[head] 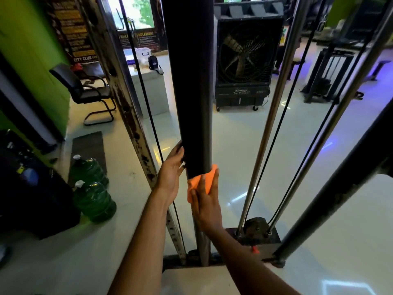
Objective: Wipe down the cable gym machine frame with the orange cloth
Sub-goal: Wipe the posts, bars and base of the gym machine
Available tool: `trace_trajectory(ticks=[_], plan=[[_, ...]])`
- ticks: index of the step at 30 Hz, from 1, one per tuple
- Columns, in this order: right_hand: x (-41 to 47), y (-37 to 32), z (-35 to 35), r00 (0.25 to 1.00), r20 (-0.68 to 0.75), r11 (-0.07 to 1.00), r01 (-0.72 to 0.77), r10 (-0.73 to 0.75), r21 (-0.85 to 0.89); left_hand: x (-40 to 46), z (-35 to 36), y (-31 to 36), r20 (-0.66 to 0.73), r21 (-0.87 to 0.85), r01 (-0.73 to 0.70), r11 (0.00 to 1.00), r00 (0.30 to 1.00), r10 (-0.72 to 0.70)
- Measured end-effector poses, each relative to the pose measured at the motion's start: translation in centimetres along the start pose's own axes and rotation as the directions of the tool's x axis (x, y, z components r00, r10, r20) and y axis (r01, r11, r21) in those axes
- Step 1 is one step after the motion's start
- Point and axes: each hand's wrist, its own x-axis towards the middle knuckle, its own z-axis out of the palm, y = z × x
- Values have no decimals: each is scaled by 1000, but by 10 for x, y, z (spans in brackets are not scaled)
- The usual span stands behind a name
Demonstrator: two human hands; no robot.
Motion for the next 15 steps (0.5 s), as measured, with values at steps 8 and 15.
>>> trace_trajectory(ticks=[8, 15], plan=[[56, -43, -19, 992, -125, 994, 43, -31, 97, -1, 2, -7, 6, 49, 72, 996, 997, -72], [10, 4, 3, 1000, -18, 998, 9, -8, 61, -1, -3, -34, -14, 103, 101, 990, 995, -100]])
